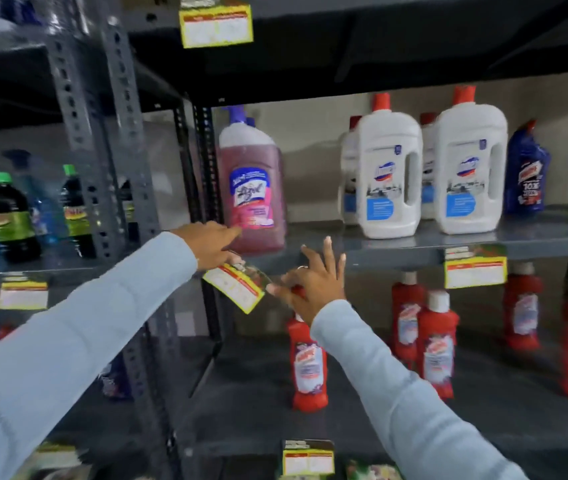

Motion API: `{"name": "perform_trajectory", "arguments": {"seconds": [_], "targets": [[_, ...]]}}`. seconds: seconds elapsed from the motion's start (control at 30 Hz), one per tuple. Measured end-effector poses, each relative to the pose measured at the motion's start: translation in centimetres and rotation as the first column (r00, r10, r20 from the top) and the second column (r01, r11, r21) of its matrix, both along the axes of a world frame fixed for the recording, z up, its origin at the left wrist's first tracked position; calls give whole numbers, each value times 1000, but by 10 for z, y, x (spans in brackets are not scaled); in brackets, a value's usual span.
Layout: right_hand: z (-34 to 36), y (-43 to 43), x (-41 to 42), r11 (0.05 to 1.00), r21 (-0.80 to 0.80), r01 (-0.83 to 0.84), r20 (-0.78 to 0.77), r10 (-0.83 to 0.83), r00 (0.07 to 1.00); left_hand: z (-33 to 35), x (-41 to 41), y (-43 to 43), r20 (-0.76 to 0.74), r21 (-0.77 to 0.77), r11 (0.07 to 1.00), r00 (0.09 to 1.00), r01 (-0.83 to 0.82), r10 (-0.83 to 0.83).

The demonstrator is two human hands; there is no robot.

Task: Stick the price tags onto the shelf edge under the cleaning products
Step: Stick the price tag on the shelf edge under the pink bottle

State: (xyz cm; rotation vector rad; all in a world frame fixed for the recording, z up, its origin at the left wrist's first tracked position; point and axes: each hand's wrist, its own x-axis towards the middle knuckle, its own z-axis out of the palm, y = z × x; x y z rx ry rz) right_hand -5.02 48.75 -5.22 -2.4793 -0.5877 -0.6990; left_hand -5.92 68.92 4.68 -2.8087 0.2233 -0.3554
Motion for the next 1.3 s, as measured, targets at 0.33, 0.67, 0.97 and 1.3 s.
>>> {"name": "perform_trajectory", "arguments": {"seconds": [0.33, 0.67, 0.97, 1.3], "targets": [[6, 57, 18, 967, 114, 229, -120, -215, 969, -12, -11, 14, 55, -2, 992, 991, 126, -125], [-2, 32, 10, 973, -108, 206, 16, -205, 979, -74, -14, 41, 274, -55, 941, 911, 334, -308], [26, 31, 4, 968, -103, 228, -43, -233, 971, -83, 8, 59, 304, -499, 730, 883, 468, -358], [41, 41, 10, 901, 314, 299, -235, -231, 944, -60, 27, 53, 312, -722, 547, 905, 424, -290]]}}
